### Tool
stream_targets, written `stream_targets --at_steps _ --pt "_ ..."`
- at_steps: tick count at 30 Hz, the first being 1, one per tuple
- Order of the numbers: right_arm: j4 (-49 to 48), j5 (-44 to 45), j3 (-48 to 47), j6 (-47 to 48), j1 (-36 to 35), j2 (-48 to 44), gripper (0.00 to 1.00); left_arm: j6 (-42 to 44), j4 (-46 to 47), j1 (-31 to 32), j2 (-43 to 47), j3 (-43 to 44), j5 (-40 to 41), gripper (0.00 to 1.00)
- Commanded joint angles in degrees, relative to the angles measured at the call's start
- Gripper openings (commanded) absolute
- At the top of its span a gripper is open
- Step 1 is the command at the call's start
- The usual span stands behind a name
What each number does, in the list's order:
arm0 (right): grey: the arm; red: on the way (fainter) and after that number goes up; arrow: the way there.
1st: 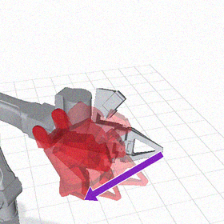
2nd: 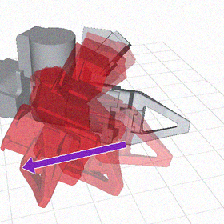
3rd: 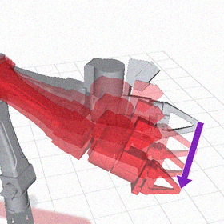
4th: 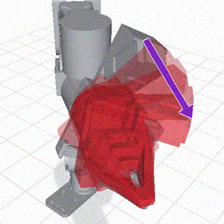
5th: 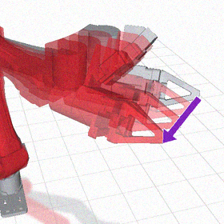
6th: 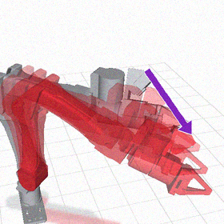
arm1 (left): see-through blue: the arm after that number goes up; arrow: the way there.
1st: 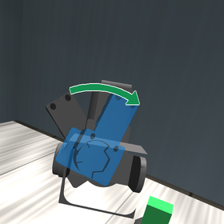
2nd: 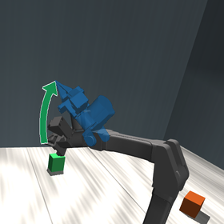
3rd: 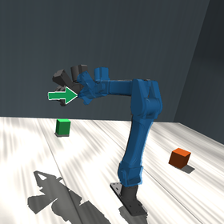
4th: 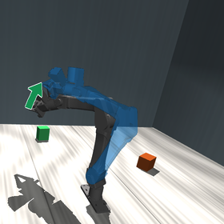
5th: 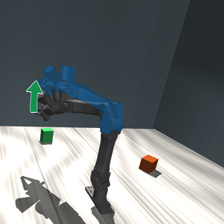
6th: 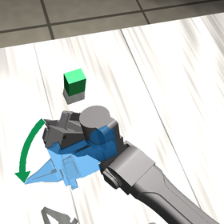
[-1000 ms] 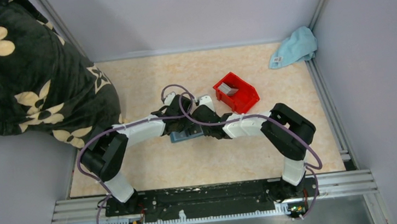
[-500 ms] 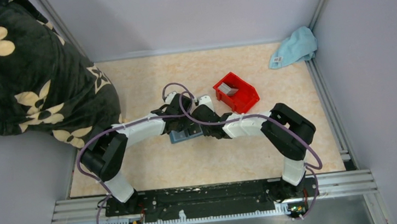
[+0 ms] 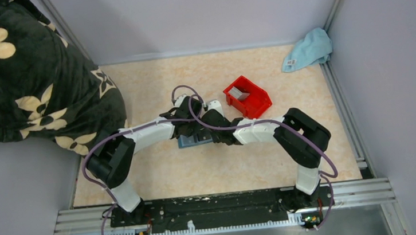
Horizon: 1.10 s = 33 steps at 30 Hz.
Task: Put the credit cards into the card holder
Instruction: Insert the credit card into the card holder.
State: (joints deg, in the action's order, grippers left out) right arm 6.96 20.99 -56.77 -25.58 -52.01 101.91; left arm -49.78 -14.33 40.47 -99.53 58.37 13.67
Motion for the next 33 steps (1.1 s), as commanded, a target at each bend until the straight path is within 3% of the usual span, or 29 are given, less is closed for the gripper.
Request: stream_targets --at_steps 1,33 --pt "-1.7 -2.2 -2.9 2.9 -1.1 0.5 0.07 1.4 1.0 1.0 -1.9 2.2 -2.1 0.47" --pt "-2.1 -2.3 -4.3 4.1 -1.3 0.4 0.09 1.4 2.8 5.5 -5.0 4.1 -5.4 0.45"
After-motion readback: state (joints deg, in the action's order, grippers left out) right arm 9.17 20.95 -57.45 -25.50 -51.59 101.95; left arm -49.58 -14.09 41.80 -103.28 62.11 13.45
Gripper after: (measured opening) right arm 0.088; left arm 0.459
